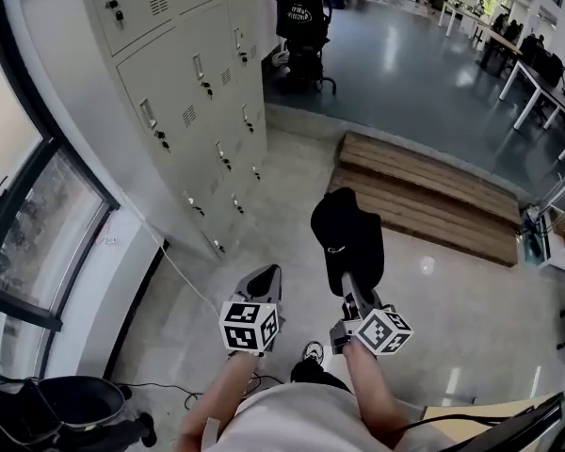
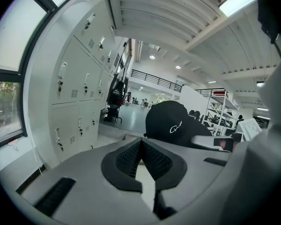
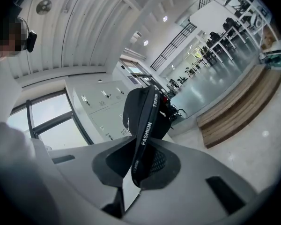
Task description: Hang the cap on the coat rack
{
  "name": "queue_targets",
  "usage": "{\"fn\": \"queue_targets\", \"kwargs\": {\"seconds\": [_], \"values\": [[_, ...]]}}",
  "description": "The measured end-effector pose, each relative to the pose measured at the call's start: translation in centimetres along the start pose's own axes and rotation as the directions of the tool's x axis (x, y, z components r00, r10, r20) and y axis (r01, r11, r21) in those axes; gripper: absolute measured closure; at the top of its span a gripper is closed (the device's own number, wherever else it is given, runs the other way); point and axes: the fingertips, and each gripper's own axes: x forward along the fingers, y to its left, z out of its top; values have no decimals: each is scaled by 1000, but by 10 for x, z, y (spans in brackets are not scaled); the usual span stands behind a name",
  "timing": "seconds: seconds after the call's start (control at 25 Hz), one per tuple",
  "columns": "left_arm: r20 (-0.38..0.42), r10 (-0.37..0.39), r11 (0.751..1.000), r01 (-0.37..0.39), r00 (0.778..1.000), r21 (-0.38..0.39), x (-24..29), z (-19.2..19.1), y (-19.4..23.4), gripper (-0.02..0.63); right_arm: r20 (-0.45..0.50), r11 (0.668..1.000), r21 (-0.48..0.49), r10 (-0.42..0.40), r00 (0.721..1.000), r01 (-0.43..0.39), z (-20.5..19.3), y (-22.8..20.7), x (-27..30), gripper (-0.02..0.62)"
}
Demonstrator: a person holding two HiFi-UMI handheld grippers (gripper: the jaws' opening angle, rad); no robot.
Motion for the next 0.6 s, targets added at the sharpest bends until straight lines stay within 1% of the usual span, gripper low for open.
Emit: {"fn": "queue_targets", "kwargs": {"seconds": [0.4, 0.6], "values": [[-49, -74, 997, 75, 996, 32, 115, 15, -67, 603, 16, 998, 46, -40, 999, 40, 60, -92, 10, 577], [-66, -75, 996, 78, 995, 34, 142, 15, -86, 603, 23, 996, 71, -48, 999, 46, 80, -119, 12, 577]]}}
